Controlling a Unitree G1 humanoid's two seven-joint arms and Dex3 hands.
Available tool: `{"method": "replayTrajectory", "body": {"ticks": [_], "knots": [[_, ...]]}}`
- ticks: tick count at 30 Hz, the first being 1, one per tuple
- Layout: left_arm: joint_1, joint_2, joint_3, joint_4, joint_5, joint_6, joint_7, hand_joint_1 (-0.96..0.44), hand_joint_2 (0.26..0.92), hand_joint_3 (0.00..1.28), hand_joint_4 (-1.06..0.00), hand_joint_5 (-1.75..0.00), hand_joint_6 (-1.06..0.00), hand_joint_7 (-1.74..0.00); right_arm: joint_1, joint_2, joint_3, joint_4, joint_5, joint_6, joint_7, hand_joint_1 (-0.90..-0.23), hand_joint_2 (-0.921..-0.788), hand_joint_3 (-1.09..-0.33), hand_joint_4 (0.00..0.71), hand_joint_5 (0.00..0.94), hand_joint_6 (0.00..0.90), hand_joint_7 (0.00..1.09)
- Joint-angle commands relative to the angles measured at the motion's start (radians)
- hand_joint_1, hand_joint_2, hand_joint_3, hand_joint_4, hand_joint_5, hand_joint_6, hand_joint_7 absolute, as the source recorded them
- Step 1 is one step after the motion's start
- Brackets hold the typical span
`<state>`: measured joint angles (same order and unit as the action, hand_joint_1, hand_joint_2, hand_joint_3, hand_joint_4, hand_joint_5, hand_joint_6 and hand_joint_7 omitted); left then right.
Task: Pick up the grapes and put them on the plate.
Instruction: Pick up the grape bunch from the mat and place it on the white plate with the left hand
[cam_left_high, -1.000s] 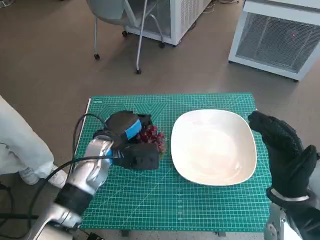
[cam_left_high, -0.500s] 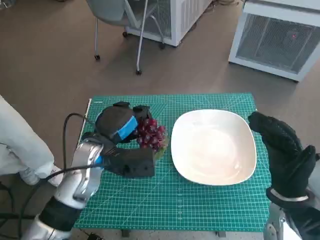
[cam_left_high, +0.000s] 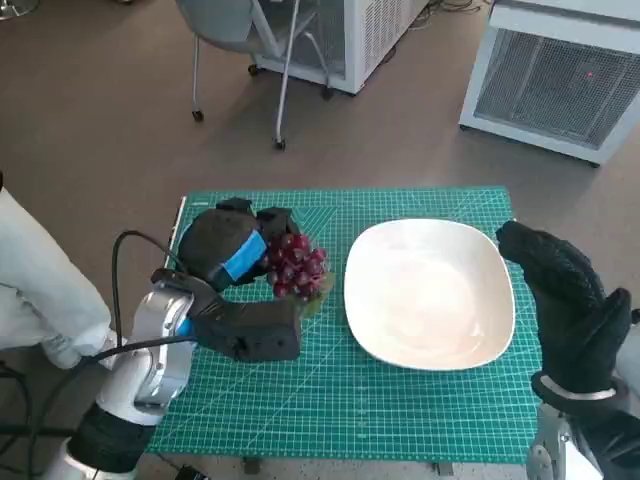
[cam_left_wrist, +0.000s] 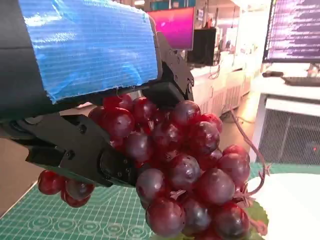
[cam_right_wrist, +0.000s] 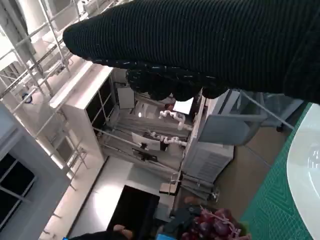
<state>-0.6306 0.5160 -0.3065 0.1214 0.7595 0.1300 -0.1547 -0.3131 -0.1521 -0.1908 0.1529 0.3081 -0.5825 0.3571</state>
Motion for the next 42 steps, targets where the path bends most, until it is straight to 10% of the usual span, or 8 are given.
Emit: {"method": "replayTrajectory", "body": {"ticks": [1, 18, 42], "knots": [[-0.004, -0.013, 0.001, -0.039, 0.006, 0.002, -0.013, 0.0, 0.908, 0.02, -0.77, -1.18, -0.73, -0.94, 0.013, 0.0, 0.001, 0.013, -0.008, 0.001, -0.003, -0.484, -0.921, -0.518, 0.57, 0.001, 0.219, 0.62], [-0.17, -0.172, -0.093, -0.044, 0.036, -0.051, -0.03, 0.0, 0.918, 0.02, -0.78, -1.1, -0.65, -1.1, 0.044, 0.003, -0.001, -0.009, 0.008, -0.003, 0.001, -0.479, -0.921, -0.524, 0.569, 0.0, 0.216, 0.62], [-0.408, -0.387, -0.199, 0.373, 0.024, -0.209, 0.068, 0.0, 0.915, 0.06, -0.75, -1.13, -0.6, -1.16, 0.105, 0.005, -0.027, -0.082, -0.017, -0.001, -0.052, -0.472, -0.921, -0.525, 0.562, 0.0, 0.218, 0.63]]}}
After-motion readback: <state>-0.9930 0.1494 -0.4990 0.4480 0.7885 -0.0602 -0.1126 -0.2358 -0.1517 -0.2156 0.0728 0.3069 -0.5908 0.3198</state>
